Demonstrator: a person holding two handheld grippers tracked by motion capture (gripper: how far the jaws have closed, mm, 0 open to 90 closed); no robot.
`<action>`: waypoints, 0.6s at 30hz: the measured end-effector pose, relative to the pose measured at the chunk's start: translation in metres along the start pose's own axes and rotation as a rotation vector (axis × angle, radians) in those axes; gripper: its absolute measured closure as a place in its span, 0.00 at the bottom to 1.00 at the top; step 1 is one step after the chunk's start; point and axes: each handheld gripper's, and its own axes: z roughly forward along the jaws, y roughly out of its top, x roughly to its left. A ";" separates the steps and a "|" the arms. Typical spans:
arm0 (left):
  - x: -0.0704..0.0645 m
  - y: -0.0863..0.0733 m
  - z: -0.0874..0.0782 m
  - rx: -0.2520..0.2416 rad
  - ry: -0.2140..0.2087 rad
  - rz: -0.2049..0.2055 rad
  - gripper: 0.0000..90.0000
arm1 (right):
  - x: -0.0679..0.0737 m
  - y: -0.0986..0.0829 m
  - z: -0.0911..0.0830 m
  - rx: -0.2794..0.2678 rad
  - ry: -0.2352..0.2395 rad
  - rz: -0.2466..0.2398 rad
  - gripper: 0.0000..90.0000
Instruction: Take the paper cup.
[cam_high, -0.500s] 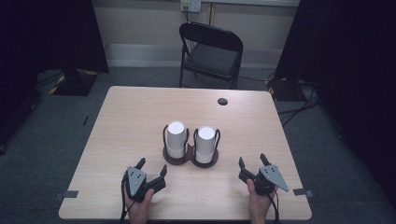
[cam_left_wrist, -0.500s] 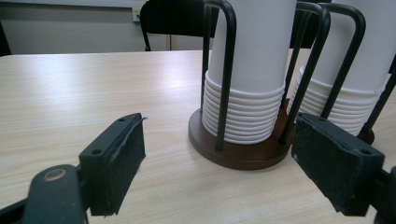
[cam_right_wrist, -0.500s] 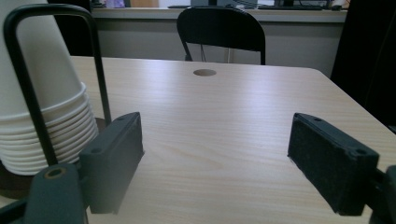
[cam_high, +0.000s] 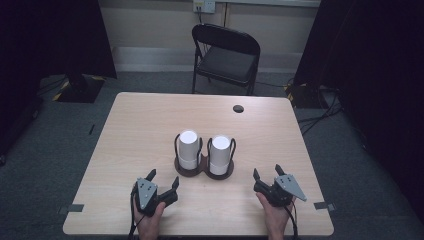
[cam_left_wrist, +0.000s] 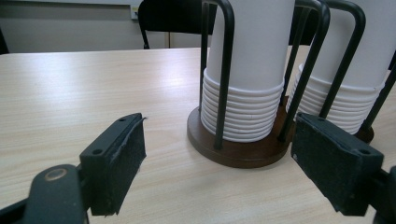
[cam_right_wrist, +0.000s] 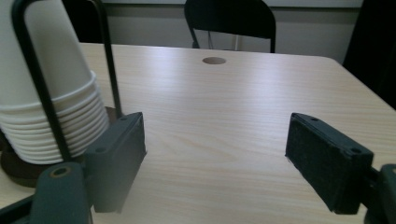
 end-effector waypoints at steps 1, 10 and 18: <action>0.001 0.000 -0.001 -0.003 0.003 -0.006 0.20 | 0.001 0.001 0.000 0.004 0.014 0.007 0.23; -0.003 0.000 0.000 0.003 -0.001 0.032 0.20 | 0.020 0.005 -0.005 -0.004 0.119 0.026 0.29; -0.002 0.000 0.000 0.004 -0.001 0.024 0.20 | 0.033 0.019 -0.004 -0.023 0.224 0.017 0.38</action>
